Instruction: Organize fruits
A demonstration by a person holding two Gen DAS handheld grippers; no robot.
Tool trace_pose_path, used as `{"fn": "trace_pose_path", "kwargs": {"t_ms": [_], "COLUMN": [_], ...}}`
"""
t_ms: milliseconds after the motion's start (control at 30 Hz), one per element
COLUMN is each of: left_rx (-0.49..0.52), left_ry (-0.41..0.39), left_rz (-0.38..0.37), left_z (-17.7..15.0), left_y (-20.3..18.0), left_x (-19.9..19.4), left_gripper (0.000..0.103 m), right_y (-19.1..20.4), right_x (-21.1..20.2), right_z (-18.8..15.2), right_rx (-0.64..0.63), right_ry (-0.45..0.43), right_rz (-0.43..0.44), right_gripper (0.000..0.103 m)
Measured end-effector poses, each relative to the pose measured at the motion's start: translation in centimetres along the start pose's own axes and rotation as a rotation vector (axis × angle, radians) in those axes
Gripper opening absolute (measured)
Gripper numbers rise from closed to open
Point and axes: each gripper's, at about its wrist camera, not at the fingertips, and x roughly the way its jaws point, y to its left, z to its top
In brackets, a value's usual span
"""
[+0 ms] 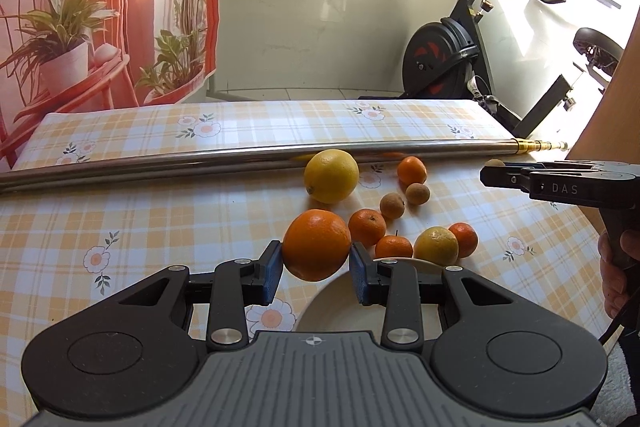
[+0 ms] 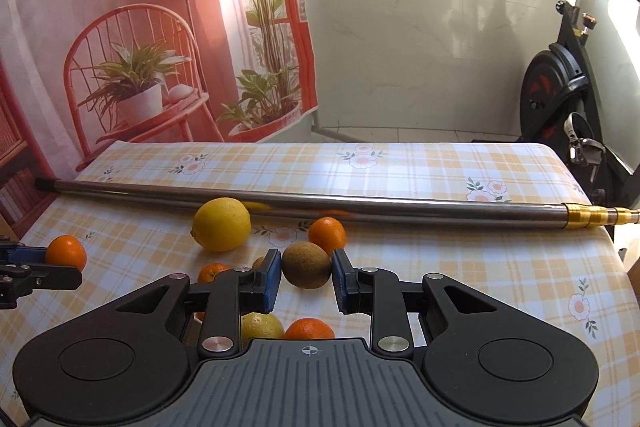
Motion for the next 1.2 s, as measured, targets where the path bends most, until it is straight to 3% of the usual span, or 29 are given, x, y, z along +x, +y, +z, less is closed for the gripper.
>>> {"fn": "trace_pose_path", "kwargs": {"t_ms": [467,1200], "left_rx": [0.041,0.041], "left_ry": [0.042,0.164], "left_rz": [-0.002,-0.008], "left_z": [-1.2,-3.1], "left_y": [-0.4,-0.4], "left_x": [-0.6,1.0], "left_gripper": [0.038,0.038], "right_y": [1.0,4.3], "right_x": [-2.1,-1.0], "right_z": [-1.3,-4.3], "right_rx": [-0.016,-0.114], "right_ry": [0.039,0.270], "right_rz": [0.049,0.173], "right_gripper": [0.025,0.025]}}
